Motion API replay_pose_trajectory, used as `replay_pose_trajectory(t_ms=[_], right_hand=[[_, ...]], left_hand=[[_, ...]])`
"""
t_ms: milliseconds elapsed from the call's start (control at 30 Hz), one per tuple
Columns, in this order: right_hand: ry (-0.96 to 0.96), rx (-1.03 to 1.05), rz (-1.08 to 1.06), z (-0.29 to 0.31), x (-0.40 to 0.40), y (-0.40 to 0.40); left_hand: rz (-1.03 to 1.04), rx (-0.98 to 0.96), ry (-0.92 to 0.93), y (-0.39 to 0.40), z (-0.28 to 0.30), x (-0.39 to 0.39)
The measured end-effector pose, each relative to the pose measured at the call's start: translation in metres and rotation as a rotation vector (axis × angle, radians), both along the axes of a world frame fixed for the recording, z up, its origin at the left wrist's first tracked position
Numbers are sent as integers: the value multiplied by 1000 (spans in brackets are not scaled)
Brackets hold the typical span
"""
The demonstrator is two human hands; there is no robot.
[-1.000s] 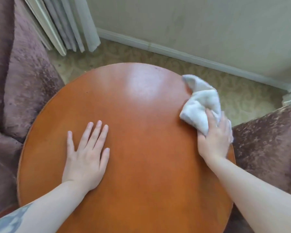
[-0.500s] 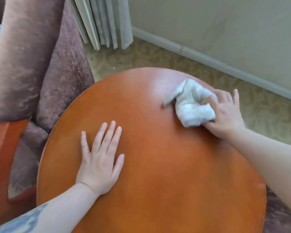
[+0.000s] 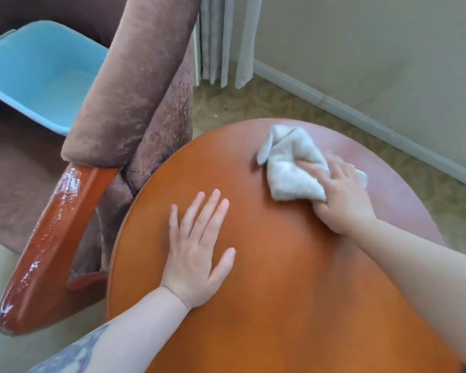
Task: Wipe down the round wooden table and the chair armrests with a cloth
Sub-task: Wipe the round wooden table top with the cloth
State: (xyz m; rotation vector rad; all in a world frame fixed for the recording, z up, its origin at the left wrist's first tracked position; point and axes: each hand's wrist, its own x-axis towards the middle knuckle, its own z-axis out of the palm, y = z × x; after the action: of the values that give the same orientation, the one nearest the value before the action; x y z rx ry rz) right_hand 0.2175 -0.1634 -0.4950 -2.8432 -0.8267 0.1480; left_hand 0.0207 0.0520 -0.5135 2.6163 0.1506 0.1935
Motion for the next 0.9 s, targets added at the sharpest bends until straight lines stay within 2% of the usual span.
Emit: replay_pose_trajectory(t_ms=[67,100,133,167,200,300,333,400,433,467,500,533,600,633,667,700,733,800,833,900], right_hand=[[20,97,-675,-5,6,73],[110,122,-848,-3,1,113],[151,128,-869,-3,-9,146],[113,124,-768,-9,-27,172],[52,117,-573,-13,-55,189],[-3,96,123,-18,-157,174],[32,78,327,-16,-176,156],[61,-2,744,-7,-161,111],[38,-41,876,-4,-139,93],[26,-57,879,0,-118,80],[44,-32,728,3,-104,77],[49,13,449,3,-99,83],[6,111,-324,-3,-115,131],[41,166,-643,-4,-130,165],[84,212,-824,-4,-149,196],[104,235,-864,-4,-172,219],[100,241,-748,-7,-198,232],[93,186,-251,-10,-255,220],[84,137,-22,-10,-278,198],[124,42,287,-5,-297,133]], left_hand=[[195,-183,-18,6,3,-13],[284,-273,-25,10,4,-21],[351,-351,-28,16,6,-29],[399,-424,-36,23,7,-37],[438,-505,-56,31,9,-43],[543,-711,-132,53,19,-61],[556,-704,-148,60,23,-68],[531,-595,-123,72,29,-85],[514,-542,-101,78,32,-93],[509,-525,-78,83,34,-99],[506,-541,-51,88,37,-103],[506,-560,-29,90,39,-106],[513,-580,-22,94,43,-109],[517,-594,-27,94,44,-110],[513,-616,-37,93,46,-111],[508,-650,-45,92,47,-112],[505,-680,-46,92,49,-113],[491,-666,-38,94,50,-117],[487,-643,-21,95,49,-120],[464,-680,20,96,45,-128]])
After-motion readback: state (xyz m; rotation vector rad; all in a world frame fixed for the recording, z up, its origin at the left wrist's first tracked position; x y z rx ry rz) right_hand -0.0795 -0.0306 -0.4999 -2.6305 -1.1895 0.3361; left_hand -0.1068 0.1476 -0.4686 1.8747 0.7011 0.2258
